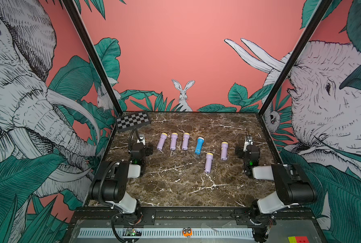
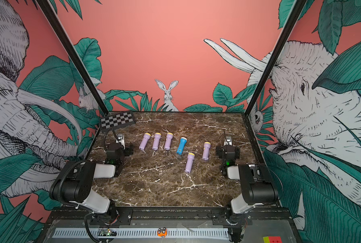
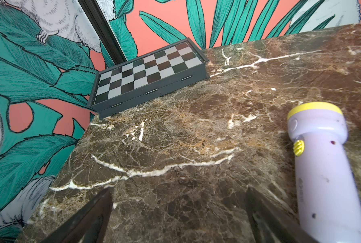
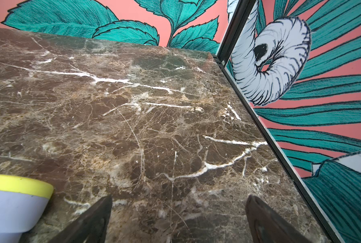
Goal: Close the plug at the bottom of the flashlight
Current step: Reset both arms
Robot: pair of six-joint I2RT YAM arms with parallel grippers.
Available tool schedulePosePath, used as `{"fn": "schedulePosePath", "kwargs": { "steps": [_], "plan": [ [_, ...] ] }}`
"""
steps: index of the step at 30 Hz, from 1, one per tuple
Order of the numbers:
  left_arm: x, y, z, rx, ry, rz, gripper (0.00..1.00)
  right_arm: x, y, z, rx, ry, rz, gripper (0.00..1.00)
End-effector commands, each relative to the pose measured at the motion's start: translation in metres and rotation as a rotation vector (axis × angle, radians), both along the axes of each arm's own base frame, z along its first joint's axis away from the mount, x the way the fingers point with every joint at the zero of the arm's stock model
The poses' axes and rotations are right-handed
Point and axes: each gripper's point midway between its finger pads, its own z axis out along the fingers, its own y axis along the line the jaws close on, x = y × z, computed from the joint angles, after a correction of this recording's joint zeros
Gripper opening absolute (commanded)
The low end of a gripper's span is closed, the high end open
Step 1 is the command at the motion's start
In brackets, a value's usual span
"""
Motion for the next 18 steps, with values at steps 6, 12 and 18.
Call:
{"fn": "schedulePosePath", "kwargs": {
  "steps": [6,12,18],
  "plan": [
    [-0.0008,-0.0004,0.0063,-0.014,-0.031,-0.002,0.99,0.0050,0.0003,0.0132,0.009,-0.051,-0.002,0.99],
    [-0.0010,-0.0004,0.0061,-0.014,-0.031,-0.003,0.99,0.0048,0.0003,0.0129,0.009,-0.050,-0.002,0.99],
    [-0.0008,-0.0004,0.0066,-0.014,-0.032,-0.003,0.99,0.0058,0.0034,0.0116,0.013,-0.044,0.023,0.99]
  ]
}}
